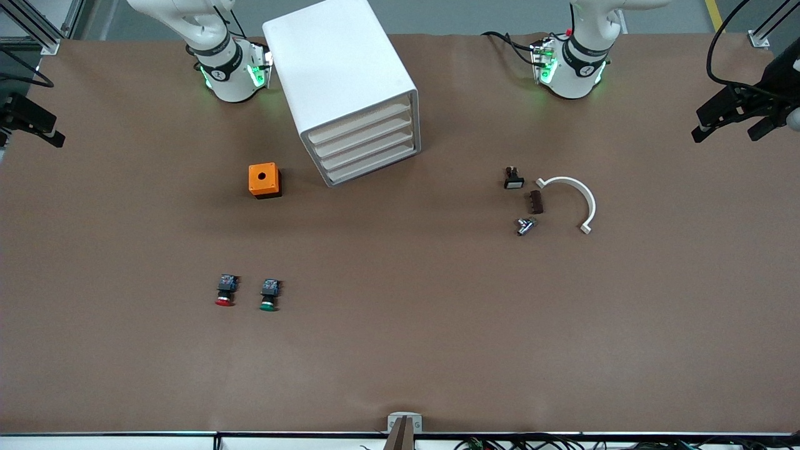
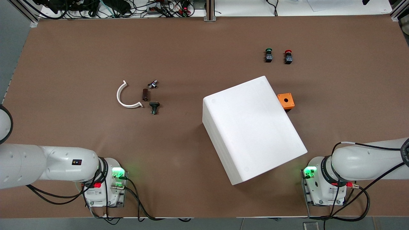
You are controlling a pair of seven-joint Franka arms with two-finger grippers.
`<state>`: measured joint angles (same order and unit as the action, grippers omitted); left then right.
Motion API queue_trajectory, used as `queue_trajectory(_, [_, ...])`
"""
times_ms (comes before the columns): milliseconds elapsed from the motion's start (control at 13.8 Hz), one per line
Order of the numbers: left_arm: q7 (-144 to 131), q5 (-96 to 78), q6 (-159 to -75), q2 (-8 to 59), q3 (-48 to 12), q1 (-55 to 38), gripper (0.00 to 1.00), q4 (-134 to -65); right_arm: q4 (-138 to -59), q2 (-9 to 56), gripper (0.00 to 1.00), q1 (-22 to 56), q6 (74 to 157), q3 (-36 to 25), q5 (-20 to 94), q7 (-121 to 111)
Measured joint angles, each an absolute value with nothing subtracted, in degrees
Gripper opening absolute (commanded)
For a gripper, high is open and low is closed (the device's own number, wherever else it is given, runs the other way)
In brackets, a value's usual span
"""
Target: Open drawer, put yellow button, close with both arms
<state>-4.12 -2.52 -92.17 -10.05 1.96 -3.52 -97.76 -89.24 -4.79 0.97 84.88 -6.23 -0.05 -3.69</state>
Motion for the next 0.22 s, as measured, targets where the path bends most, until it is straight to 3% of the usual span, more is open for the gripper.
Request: queue_trajectory(218, [-4.12, -2.52, -91.85, -9.79, 1.96, -3.54, 1.0, -97.46, -89.26, -4.79, 1.0, 0.96, 84.89, -6.33, -0.05, -4.78])
